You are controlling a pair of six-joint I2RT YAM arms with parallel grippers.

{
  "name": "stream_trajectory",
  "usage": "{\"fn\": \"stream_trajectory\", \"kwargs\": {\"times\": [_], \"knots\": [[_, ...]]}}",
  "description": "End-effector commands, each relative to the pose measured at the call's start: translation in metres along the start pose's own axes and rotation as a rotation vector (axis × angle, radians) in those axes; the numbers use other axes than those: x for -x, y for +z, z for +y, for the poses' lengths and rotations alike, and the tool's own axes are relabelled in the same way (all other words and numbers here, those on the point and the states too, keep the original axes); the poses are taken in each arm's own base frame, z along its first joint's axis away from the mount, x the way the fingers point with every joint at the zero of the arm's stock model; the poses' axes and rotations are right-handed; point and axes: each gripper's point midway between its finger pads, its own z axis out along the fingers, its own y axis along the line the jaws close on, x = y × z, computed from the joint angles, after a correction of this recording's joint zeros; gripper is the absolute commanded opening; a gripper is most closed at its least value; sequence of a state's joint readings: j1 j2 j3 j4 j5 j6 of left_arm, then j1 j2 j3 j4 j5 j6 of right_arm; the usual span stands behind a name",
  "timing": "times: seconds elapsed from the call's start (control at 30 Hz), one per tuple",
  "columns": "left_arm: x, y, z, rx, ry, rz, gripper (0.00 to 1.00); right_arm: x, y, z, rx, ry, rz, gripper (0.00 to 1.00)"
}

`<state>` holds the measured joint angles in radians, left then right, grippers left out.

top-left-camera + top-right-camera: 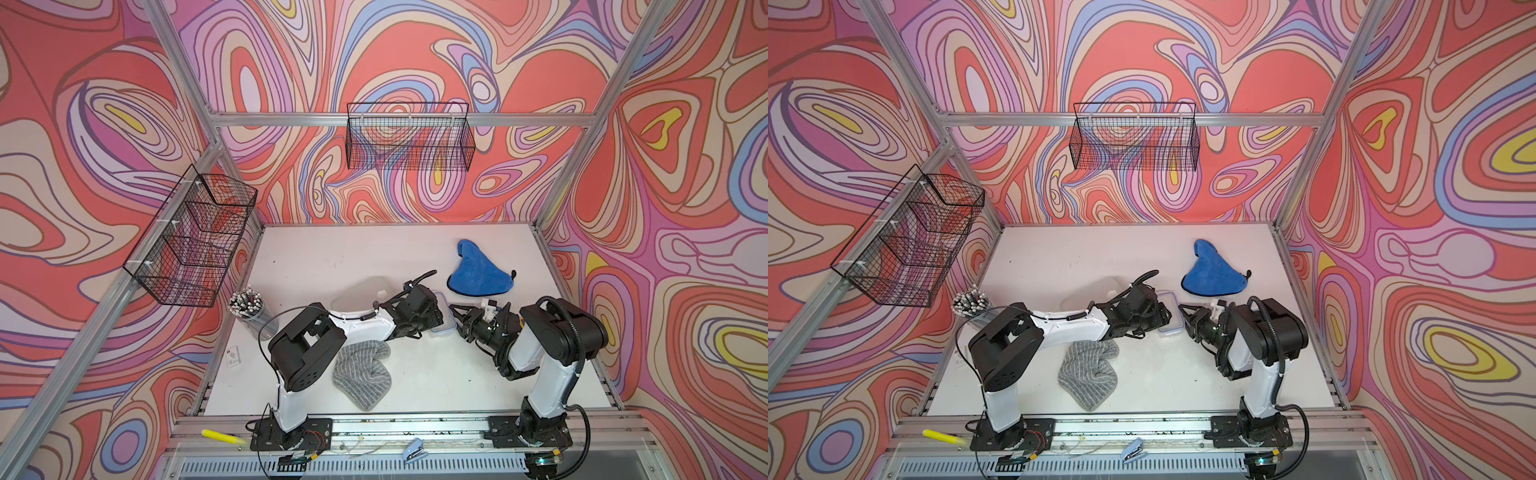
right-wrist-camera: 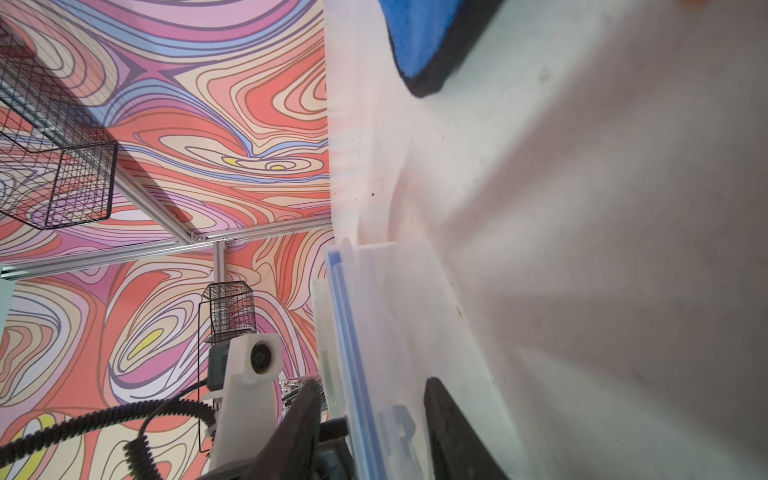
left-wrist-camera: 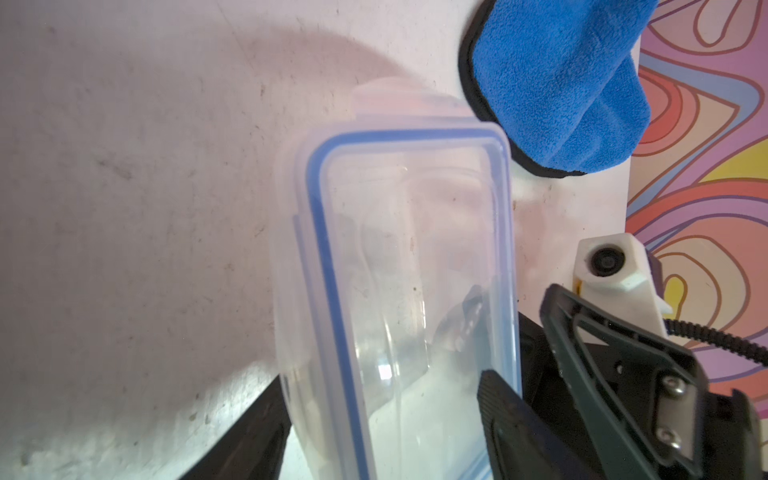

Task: Wipe the insides of the lunch boxes
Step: Open the fastener of the lunch box.

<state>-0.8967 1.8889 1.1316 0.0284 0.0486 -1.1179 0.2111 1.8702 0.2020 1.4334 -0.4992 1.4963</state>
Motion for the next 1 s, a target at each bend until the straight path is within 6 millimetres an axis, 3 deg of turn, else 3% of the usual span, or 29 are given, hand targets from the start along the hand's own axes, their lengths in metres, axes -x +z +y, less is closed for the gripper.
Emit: {"fn": "stream_trajectory", "kwargs": {"times": [0.0, 0.2, 0.33, 0.6, 0.97], "knots": [[-0.002, 0.009, 0.013, 0.051, -0.001, 0.008, 0.72, -0.001, 0.0, 0.017, 0.061, 0.003, -0.005, 0.41], [-0.004, 0.012, 0.019, 0.073, -0.004, 0.016, 0.71, 0.001, 0.003, 0.023, 0.076, 0.004, -0.007, 0.33], [-0.004, 0.012, 0.021, 0.089, 0.003, 0.019, 0.71, 0.002, 0.003, 0.02, 0.068, 0.011, -0.012, 0.22], [-0.008, 0.014, 0.03, 0.118, 0.007, 0.03, 0.69, 0.002, 0.004, 0.012, 0.048, 0.012, -0.011, 0.12], [0.001, 0.003, 0.016, 0.08, 0.061, -0.004, 0.75, -0.002, -0.001, 0.006, 0.03, -0.001, -0.011, 0.26]]}}
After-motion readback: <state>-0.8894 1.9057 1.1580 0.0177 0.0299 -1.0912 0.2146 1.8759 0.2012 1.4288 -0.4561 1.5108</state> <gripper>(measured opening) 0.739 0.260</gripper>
